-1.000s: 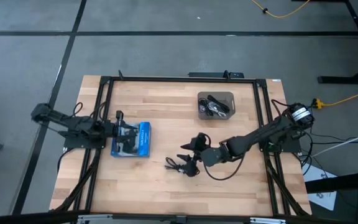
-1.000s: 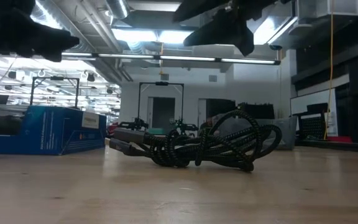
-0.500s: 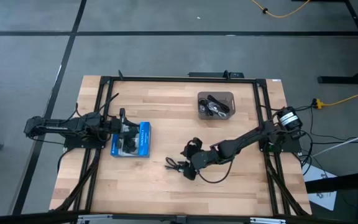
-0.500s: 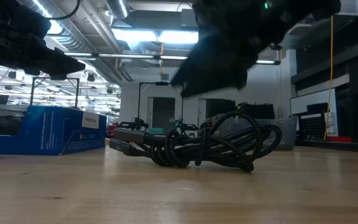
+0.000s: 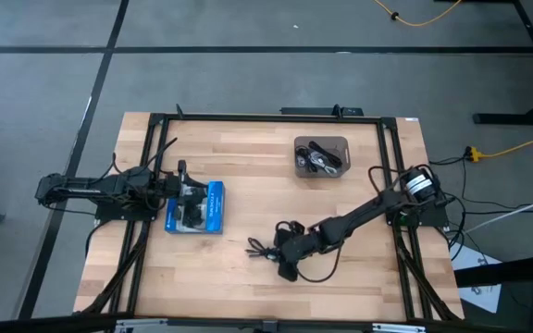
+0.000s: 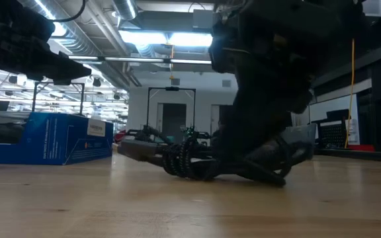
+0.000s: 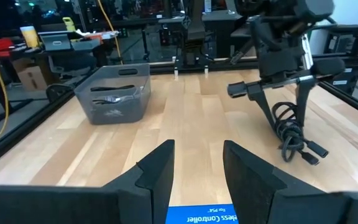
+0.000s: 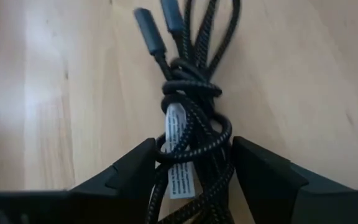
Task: Pick and place USB-C Cables
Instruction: Put the black charger cable into the black bin, then return to Home Position
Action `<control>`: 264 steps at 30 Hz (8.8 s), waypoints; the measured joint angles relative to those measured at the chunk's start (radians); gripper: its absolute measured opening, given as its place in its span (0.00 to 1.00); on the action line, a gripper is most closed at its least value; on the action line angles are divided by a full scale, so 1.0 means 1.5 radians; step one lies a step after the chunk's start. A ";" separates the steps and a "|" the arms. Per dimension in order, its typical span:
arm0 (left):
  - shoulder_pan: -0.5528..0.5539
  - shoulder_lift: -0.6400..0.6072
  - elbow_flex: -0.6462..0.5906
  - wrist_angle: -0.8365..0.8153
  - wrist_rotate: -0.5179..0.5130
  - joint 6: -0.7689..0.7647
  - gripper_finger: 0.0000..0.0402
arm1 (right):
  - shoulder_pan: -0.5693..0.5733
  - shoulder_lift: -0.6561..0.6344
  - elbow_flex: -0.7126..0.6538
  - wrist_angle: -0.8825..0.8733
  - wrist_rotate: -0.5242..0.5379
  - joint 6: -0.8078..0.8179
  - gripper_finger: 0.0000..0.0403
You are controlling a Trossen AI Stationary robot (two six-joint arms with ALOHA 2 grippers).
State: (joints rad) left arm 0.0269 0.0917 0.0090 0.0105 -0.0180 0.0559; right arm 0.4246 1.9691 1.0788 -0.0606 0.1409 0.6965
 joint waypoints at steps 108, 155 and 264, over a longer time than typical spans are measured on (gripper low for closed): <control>0.000 0.000 0.000 0.003 -0.014 0.004 0.33 | -0.591 -0.447 -0.172 -0.332 0.072 -0.500 0.48; 0.000 0.000 0.000 0.003 -0.014 0.004 0.33 | -0.582 -0.447 0.214 -0.540 -0.375 -0.329 0.51; 0.000 -0.001 -0.001 0.003 -0.016 0.004 0.33 | -0.273 -1.285 -0.713 0.072 -0.209 -0.435 0.51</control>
State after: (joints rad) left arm 0.0268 0.0910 0.0082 0.0151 -0.0425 0.0620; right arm 0.0158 0.0410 0.0086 0.0475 -0.1730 0.0437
